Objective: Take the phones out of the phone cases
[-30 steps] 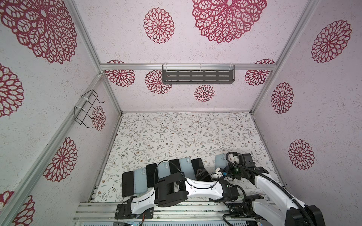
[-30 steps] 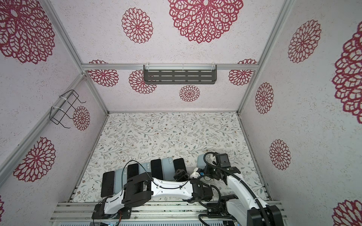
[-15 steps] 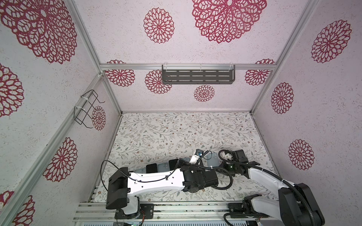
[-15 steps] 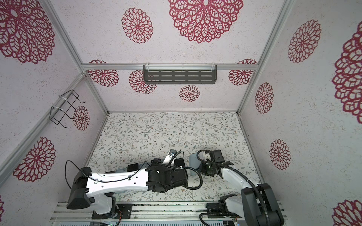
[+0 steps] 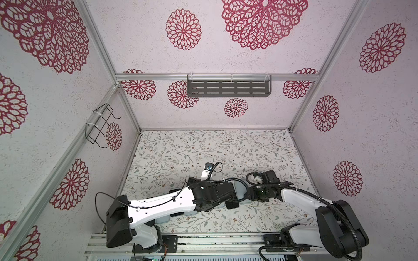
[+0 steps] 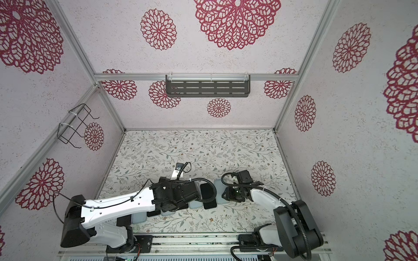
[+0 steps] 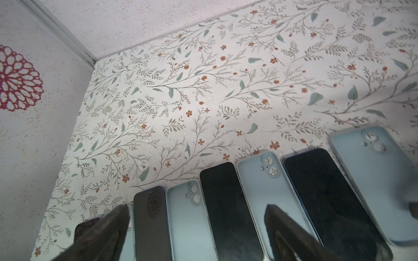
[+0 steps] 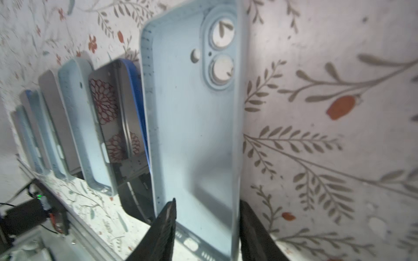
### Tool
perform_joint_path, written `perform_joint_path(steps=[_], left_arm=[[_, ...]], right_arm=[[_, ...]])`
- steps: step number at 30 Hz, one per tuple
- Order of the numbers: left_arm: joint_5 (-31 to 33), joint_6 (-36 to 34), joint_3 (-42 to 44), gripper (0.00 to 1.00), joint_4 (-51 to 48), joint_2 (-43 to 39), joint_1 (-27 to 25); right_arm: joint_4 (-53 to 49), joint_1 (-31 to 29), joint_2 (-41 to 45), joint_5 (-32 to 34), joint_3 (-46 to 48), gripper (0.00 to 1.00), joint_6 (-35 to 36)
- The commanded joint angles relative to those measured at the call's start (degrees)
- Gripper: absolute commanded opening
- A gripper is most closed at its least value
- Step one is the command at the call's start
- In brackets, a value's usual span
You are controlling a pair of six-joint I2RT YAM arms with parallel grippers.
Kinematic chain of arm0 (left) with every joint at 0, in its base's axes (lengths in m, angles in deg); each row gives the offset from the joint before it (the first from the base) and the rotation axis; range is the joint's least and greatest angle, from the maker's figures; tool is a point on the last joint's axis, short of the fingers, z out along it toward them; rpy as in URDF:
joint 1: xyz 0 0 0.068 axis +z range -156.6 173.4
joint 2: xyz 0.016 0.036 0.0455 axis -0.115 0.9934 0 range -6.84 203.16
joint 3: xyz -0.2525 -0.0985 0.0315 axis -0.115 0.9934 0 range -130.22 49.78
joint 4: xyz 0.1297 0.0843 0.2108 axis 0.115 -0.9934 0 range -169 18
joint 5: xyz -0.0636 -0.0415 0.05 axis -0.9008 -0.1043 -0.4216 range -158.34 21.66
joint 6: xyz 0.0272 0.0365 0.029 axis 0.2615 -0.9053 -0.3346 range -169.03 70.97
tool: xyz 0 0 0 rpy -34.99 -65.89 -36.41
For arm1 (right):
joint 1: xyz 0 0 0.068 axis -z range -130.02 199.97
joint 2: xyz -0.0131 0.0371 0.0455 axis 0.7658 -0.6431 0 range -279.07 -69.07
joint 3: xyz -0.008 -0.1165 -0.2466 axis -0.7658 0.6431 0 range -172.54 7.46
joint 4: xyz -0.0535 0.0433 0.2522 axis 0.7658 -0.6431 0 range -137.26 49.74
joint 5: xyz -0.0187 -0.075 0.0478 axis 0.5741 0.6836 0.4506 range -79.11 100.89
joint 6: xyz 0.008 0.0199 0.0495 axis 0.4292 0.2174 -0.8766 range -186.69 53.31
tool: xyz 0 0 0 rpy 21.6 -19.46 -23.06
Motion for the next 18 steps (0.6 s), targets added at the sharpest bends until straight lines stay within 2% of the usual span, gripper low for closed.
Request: perform_joint_path(steps=[1,3,4,5,9,12,16,18], left_arm=[[-0.79,-3.54,3.50,0.97,6.85,-5.98,4.23],[-1.55,-5.55,6.88,0.97,10.89,-10.85,7.74],[-2.69,-6.73,8.92,0.97,13.08,-13.78,10.60],[-4.14,-8.07,10.77,0.97,15.20,-16.56,13.32],[-7.78,-18.40,20.96,0.97,27.45,-30.00,26.11],[-5.44,-26.11,28.80,0.97,37.00,-38.15,37.41],[-5.30,-35.19,38.74,0.97,53.10,-45.07,50.92],[-10.34,-38.39,43.06,0.97,62.02,-44.94,56.31]], right_arm=[[-1.12,-0.26,1.17,3.16,-2.20,0.68,1.50],[-1.71,-0.12,3.52,6.60,-2.94,0.80,1.60],[-2.54,-0.08,5.12,9.08,-3.68,0.91,1.60],[-3.16,0.15,6.94,10.88,-4.28,0.98,1.58],[-3.97,1.73,14.68,20.43,-6.65,0.99,3.09],[-0.99,3.87,19.75,31.21,-7.38,0.99,5.95],[15.05,10.30,25.08,38.38,-0.66,0.99,9.90],[25.59,13.91,25.57,37.96,4.62,0.99,11.75]])
